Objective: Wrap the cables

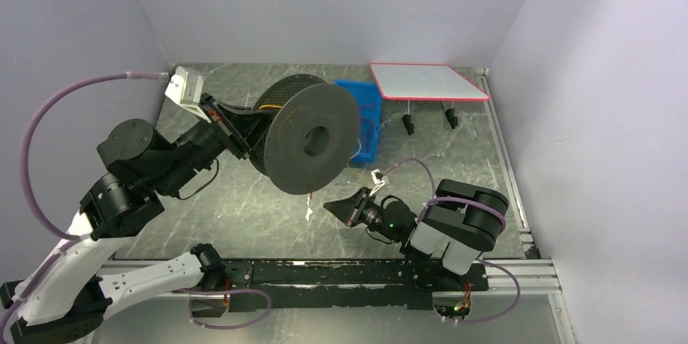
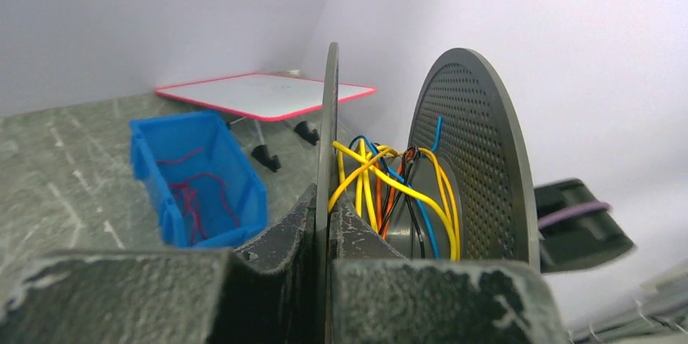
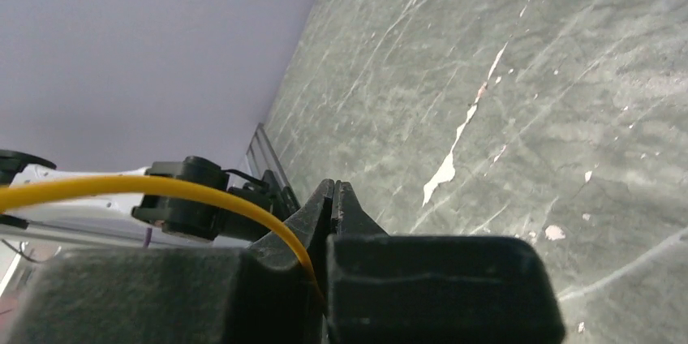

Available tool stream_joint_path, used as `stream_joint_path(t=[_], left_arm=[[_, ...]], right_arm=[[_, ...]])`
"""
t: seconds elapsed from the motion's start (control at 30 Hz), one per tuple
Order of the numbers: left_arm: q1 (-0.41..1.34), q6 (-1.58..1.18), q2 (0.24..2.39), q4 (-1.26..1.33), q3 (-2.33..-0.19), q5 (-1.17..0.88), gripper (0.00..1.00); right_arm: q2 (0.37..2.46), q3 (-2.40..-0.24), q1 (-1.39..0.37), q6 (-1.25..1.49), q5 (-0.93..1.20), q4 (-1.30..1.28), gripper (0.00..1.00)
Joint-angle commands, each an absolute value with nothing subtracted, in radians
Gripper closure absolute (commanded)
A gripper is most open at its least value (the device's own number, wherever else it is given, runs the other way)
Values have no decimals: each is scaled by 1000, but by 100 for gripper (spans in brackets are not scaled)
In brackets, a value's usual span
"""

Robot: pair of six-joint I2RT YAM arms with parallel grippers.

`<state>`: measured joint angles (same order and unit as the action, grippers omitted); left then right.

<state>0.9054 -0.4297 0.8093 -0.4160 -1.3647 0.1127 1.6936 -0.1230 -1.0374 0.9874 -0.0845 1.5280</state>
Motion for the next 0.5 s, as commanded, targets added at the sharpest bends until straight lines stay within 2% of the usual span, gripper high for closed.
stream_joint_path(t=[0.0, 0.27, 0.47], left_arm=[[910, -440, 831, -362, -1360, 321, 93], [910, -461, 880, -405, -1329, 627, 93], [894, -454, 947, -413, -1300, 702, 93]], right_arm=[[1634, -88, -1066, 978, -117, 1686, 100], [1450, -18, -1203, 903, -210, 1422, 100], [1214, -50, -1297, 853, -298, 1021, 100]])
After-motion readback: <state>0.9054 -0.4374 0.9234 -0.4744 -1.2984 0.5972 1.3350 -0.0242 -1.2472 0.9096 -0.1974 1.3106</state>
